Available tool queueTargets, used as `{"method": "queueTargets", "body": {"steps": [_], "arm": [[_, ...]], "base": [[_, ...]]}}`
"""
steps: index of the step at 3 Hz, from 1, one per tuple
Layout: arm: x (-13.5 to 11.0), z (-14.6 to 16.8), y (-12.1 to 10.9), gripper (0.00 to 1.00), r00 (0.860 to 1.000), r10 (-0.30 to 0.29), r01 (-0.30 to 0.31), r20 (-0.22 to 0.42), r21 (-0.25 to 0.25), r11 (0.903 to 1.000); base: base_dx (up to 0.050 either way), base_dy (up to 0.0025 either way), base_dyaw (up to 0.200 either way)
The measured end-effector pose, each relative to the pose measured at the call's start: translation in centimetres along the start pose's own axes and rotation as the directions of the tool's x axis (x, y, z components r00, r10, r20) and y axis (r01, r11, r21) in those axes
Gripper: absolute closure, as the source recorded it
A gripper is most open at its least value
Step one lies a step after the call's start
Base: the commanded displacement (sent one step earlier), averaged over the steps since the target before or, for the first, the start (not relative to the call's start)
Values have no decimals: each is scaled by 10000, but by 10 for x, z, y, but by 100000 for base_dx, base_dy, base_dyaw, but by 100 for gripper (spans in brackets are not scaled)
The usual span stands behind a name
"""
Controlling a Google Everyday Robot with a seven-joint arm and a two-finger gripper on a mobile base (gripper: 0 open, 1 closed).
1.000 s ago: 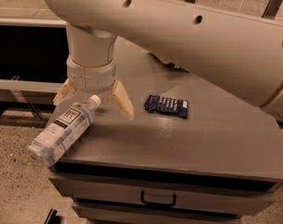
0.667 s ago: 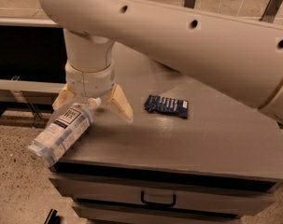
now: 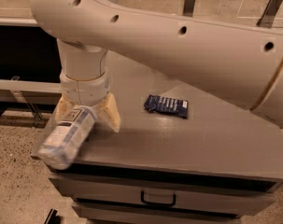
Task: Move blue plastic bottle near rxbar blueberry
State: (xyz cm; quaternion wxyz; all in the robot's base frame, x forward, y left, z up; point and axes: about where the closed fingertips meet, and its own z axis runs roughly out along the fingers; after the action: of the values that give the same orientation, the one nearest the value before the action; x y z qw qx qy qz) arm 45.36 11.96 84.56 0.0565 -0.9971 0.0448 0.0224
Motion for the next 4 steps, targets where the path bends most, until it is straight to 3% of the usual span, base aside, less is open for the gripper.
{"method": "queueTargets", "body": {"steps": [3, 4], "arm": [[-2, 3, -4, 93, 10000, 16, -16, -18, 64, 10000], [-2, 3, -5, 100, 10000, 13, -12, -38, 87, 10000]], "base": [[0, 0, 0], [0, 0, 0]]}}
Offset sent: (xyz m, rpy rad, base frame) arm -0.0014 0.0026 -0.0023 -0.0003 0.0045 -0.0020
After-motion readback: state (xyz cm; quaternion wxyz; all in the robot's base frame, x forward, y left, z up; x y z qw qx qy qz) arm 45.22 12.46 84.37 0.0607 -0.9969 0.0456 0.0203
